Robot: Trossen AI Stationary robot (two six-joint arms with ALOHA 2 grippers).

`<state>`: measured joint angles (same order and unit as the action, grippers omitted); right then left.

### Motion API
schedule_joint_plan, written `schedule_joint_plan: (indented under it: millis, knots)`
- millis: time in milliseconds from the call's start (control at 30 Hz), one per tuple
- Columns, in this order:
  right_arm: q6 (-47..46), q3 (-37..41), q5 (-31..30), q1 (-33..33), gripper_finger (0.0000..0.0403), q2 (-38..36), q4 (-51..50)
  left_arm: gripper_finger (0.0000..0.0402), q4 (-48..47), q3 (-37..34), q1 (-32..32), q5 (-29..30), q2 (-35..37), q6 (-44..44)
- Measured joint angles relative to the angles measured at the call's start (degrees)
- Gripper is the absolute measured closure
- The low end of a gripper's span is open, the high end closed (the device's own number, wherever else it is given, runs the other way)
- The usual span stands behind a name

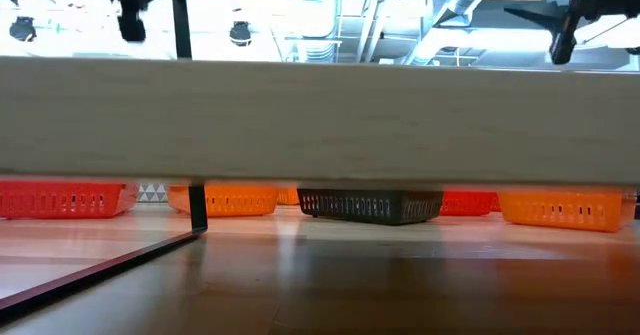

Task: Stack baskets on shelf by color
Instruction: Put the bottom left red bin on the shelf

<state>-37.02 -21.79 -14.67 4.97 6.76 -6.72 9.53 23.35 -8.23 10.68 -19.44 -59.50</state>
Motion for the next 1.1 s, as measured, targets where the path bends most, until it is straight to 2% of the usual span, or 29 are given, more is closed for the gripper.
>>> schedule_joint_plan:
  millis: [100,300,400,467,567,667,933,1100]
  knots:
    - [0.0,-4.78,-2.26,0.02,0.0243,3.85,-8.23,0.0219,-12.26,8.49,0.0,-2.36,-4.55,-0.15]
    - [-1.37,-10.94,-3.31,0.02,0.0243,11.7,-19.09,0.0219,-49.95,25.09,0.04,-8.03,-15.24,-1.03]
    - [-2.34,-11.89,-3.3,0.01,0.0243,14.83,-21.67,0.0219,-64.67,29.66,0.43,-7.9,-20.54,-1.29]
    - [-3.59,-11.96,-3.31,0.02,0.0243,16.29,-22.93,0.0219,-70.8,30.92,0.91,-7.66,-23.54,-3.25]
    - [-5.28,-11.97,-3.29,0.0,0.0243,18.1,-25.66,0.0219,-76.48,30.87,2.31,-8.1,-27.01,-6.9]
    - [-6.48,-11.97,-3.29,0.0,0.0243,19.4,-28.18,0.0219,-80.01,30.54,4.48,-7.76,-30.87,-6.95]
    - [-6.25,-11.97,-3.3,0.02,0.0243,20.31,-29.71,0.0219,-82.02,30.53,7.15,2.11,-39.56,4.15]
    - [-6.05,-11.99,-3.31,0.01,0.0243,20.29,-29.69,0.0219,-81.06,30.53,5.09,2.92,-45.04,12.52]
